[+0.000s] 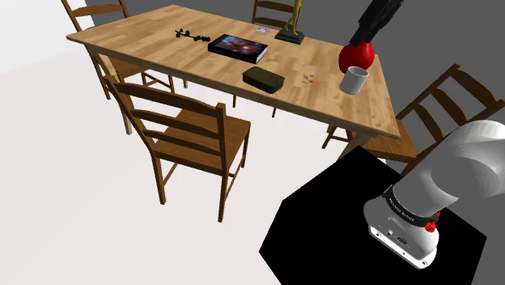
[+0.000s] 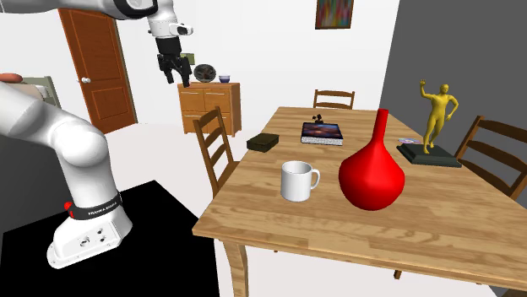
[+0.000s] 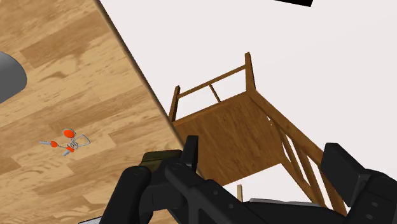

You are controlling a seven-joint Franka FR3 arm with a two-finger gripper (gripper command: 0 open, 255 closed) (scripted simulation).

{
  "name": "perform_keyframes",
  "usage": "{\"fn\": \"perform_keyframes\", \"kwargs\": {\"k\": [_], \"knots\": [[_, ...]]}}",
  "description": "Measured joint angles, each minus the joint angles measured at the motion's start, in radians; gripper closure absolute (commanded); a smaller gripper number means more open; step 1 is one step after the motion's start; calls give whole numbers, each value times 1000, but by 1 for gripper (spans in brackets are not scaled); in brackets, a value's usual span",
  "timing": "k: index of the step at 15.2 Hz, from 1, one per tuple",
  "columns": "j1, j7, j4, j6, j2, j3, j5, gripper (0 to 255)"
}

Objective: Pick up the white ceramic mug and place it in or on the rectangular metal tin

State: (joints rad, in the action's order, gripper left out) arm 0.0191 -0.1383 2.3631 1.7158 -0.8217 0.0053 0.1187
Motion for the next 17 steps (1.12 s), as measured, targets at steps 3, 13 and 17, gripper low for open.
{"fn": "perform_keyframes", "kwargs": {"k": [3,13,17], "knots": [[-6,-31,19,25,11,-21,-14,0],[-58,-287,87,174,120,-215,-132,0],[-73,-392,84,243,199,-296,-168,0]]}}
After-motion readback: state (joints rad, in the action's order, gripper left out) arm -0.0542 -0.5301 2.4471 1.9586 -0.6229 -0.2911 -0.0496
